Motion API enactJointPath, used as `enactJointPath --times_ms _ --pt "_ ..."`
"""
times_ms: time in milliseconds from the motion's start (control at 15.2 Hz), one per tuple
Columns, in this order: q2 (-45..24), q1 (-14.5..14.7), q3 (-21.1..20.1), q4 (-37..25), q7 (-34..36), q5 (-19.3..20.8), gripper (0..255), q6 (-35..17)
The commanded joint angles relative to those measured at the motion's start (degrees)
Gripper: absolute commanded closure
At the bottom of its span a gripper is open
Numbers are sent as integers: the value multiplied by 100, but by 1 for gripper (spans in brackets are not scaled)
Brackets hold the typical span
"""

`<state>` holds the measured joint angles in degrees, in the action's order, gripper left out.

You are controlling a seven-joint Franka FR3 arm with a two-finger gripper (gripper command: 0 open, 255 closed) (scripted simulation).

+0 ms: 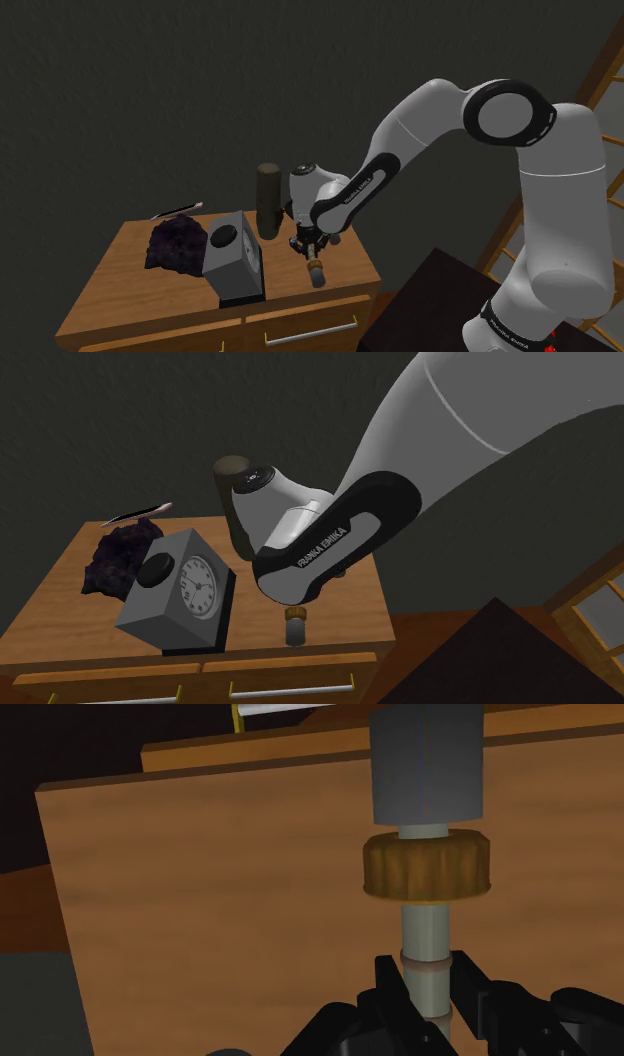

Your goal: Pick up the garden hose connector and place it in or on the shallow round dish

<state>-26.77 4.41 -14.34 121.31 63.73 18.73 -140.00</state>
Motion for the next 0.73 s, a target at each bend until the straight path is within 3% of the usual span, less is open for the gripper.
enactJointPath --times_ms 0,660 --pt "134 -32 -43 16 -55 -66 255 114" --pt "755 -152 -220 21 -313 -392 255 691"
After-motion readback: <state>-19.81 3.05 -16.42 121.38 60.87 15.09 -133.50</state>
